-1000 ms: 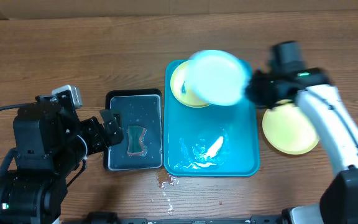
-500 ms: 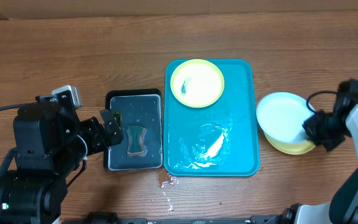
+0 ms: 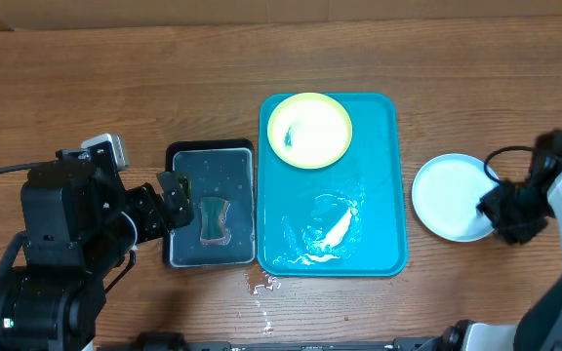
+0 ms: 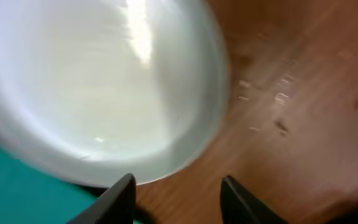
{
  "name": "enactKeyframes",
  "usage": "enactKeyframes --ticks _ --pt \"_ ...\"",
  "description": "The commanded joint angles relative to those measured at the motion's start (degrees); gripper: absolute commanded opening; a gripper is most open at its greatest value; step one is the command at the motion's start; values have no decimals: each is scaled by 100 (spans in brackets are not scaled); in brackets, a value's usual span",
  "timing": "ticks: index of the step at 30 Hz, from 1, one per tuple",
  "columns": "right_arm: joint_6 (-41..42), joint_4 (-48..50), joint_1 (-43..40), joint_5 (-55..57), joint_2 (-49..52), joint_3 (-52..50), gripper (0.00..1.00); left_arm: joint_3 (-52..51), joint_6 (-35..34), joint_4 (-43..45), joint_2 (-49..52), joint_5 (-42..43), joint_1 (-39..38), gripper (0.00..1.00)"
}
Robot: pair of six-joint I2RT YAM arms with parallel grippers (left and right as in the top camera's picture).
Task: Clean dirty plates on tray and stack at the side
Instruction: 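Carry the plate right and stack it on the cleaned plate beside the teal tray, then drag the yellow-rimmed plate down to the tray center with the right gripper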
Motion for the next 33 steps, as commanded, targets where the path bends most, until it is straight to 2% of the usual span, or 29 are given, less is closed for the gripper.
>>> enactKeyframes --ticks 1,3,5,8,10,14,21,27,28,30,33 --pt "-800 385 721 -946 -763 372 54 87 127 15 -7 22 28 100" --pt "-1145 802 1231 -1554 -962 372 69 87 127 17 -7 22 28 100" --pt "-1200 1287 1794 -1801 -994 369 73 87 127 17 -7 22 28 100" --pt "-1200 2168 2546 -1670 -872 273 70 87 127 15 -7 20 28 100" --pt "-1196 2767 3010 -1222 -680 199 65 87 127 17 -7 22 28 100" --pt "-1178 3635 3609 -289 35 199 64 87 127 15 -7 22 28 100" --pt "-1178 5191 3801 -129 1565 199 63 87 127 17 -7 22 28 100" --pt "-1182 5860 3742 120 2402 201 64 87 127 17 -7 22 28 100" --pt "-1182 5858 3744 118 2439 201 62 87 127 17 -7 22 28 100" --pt "-1180 5783 3746 116 2465 199 49 87 127 17 -7 22 28 100" --pt "-1180 5438 3788 120 2463 201 12 87 127 15 -7 22 28 100"
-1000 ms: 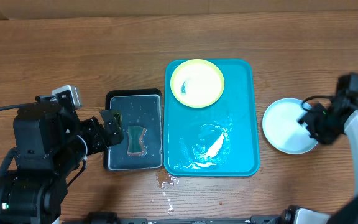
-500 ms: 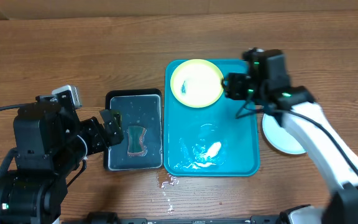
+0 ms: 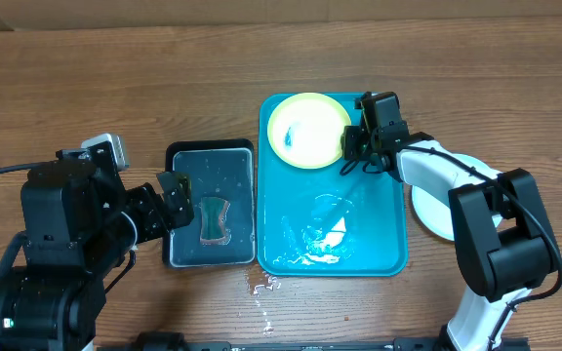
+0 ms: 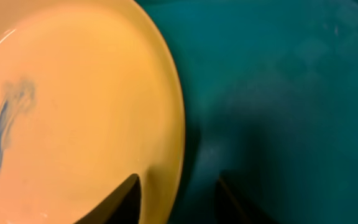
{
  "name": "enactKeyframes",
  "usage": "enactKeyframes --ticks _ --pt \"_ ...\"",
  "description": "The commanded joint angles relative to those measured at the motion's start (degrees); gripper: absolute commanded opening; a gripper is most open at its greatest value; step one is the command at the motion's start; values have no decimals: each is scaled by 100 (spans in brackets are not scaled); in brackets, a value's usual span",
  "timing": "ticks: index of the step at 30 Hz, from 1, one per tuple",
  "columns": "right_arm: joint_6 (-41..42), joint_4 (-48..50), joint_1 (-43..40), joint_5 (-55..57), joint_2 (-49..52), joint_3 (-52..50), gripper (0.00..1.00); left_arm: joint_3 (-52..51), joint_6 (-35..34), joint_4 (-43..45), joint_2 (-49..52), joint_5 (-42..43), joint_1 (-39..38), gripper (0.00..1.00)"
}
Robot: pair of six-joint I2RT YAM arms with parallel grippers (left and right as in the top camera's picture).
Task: Clean dirty plates on tray and stack at the side
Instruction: 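Drag the yellow-rimmed plate down to the tray center with the right gripper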
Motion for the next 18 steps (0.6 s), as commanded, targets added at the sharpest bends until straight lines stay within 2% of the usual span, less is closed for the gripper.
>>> enactKeyframes --ticks 1,8,18 --pt "26 -369 7 94 -48 -4 4 87 127 17 -7 20 28 100" --pt "798 -1751 -83 92 -518 70 4 87 127 20 -7 22 28 100" --pt "1506 -4148 -101 87 -2747 87 4 87 127 17 -7 22 28 100"
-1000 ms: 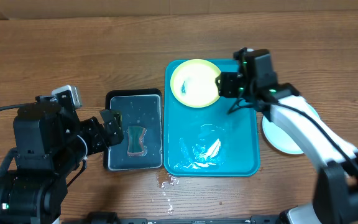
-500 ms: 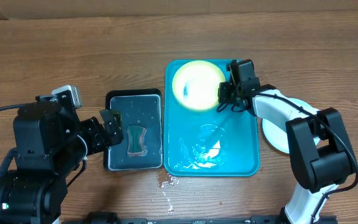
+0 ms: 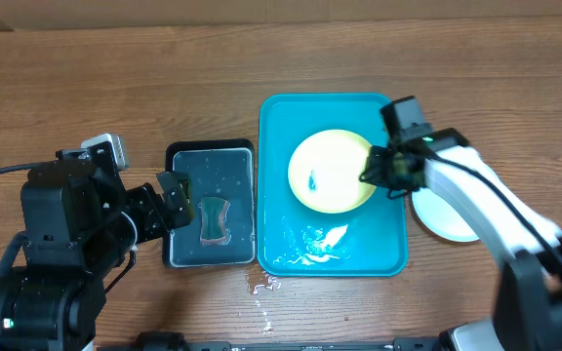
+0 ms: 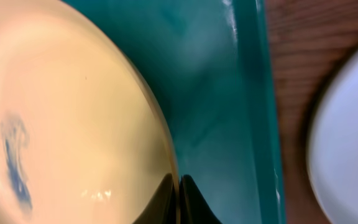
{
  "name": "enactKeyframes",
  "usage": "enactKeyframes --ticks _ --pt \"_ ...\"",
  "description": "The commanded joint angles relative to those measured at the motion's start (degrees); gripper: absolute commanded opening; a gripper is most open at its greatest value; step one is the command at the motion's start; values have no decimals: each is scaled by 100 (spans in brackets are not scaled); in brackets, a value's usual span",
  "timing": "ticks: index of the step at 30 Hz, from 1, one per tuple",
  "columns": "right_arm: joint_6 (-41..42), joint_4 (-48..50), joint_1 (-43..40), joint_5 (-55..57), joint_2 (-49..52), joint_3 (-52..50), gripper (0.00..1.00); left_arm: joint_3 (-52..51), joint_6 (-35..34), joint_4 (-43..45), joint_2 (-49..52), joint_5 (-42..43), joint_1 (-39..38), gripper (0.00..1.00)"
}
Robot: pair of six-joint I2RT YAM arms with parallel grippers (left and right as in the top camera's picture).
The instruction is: Clean dirty plates on tray and stack at the side
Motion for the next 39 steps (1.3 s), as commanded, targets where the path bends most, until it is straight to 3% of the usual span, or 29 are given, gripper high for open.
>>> enactKeyframes --ticks 1,4,8,14,18,21,26,34,39 --pt "474 -601 -2 26 -977 13 4 87 127 22 -7 22 28 100" --pt "953 -1443 186 -162 -1615 -42 4 87 127 20 -7 22 28 100" --pt "1685 -1436 627 -177 -1810 -358 4 87 127 22 -7 22 28 100" --pt "2865 459 1193 66 -1484 -1589 4 87 129 20 -7 0 28 100" --pt "3394 1067 1093 367 -1115 -1967 4 87 122 -2 -7 103 28 100" --pt "3307 1237 1034 354 -883 -1978 4 81 127 -74 -7 221 26 100" --pt "2151 1346 1040 39 -848 -1939 34 22 212 -389 186 219 24 100" --pt "1259 417 765 313 -1921 -1543 38 -713 907 -507 940 223 22 95" --pt "988 321 734 339 -2691 -1528 46 -1399 975 -105 1740 380 15 81"
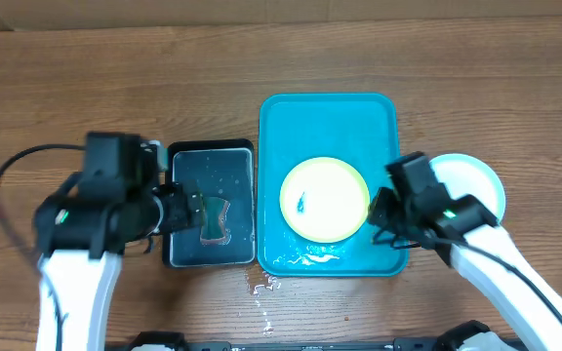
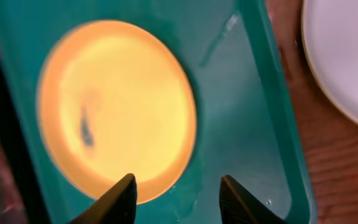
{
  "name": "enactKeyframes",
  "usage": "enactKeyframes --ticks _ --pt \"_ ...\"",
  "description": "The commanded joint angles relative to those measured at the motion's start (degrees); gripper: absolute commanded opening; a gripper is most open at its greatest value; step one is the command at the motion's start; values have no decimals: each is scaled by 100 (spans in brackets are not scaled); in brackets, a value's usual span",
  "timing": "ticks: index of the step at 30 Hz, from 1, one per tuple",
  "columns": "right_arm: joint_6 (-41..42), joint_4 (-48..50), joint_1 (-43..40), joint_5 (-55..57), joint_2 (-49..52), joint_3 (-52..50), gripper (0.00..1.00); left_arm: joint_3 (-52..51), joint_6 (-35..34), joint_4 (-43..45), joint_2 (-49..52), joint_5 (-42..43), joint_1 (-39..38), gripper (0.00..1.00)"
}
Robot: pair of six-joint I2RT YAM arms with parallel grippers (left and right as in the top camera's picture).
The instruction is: Clean dirty plates on tray and stack at the side
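Note:
A yellow plate [image 1: 325, 198] with a blue smear [image 2: 86, 124] lies flat in the middle of the teal tray [image 1: 388, 117]. My right gripper [image 1: 383, 216] hovers over the tray's front right part, just off the plate's near rim. In the wrist view the right gripper [image 2: 179, 193] is open, with one fingertip over the yellow plate [image 2: 117, 106] and nothing held. A white plate [image 1: 471, 180] sits on the table to the right of the tray. My left gripper [image 1: 187, 209] is over the black basin [image 1: 211, 154], just left of the sponge [image 1: 217, 220], and looks open.
Water is pooled in the tray's front part [image 1: 315, 249], and some is spilled on the table before it [image 1: 261, 285]. The white plate [image 2: 347, 56] lies close to the tray's right wall [image 2: 278, 118]. Bare wood surrounds the basin and the tray.
My right gripper has let go of the yellow plate's rim and now stands open, drawn back to the front right. The plate rests in the tray's middle. My left gripper has moved right, closer to the sponge.
My right gripper was open by the white plate while the yellow plate lay at the tray's far end. Then it was open at the yellow plate's right rim. Then it was shut on that rim, with the plate mid-tray. Now the plate lies released there.

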Motion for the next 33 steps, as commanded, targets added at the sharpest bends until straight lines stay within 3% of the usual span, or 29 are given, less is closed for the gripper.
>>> enactKeyframes --ticks 1,3,12,16,20,22,24,29,33 --pt "-389 -57 -13 105 -452 142 47 -468 337 267 619 356 20 74" --pt "-389 -96 -13 107 -557 142 47 -627 444 439 970 459 7 65" --pt "-389 -267 -13 107 -457 138 48 -949 450 1513 2677 249 -380 48" --pt "-389 -297 -13 109 -431 136 48 -949 448 2168 3373 192 -601 49" --pt "-389 -343 -13 109 -431 136 48 -946 190 2439 3766 -142 -717 43" --pt "-389 -369 -13 109 -431 136 48 -946 98 2555 3847 -157 -717 30" --pt "-389 -372 -13 107 -431 136 48 -911 52 2581 3847 -157 -704 4" --pt "-391 -387 -13 109 -431 136 48 -448 -221 1974 3709 -114 -640 4" --pt "-391 -426 -13 114 -431 136 48 -66 -192 1274 3615 -118 -640 31"
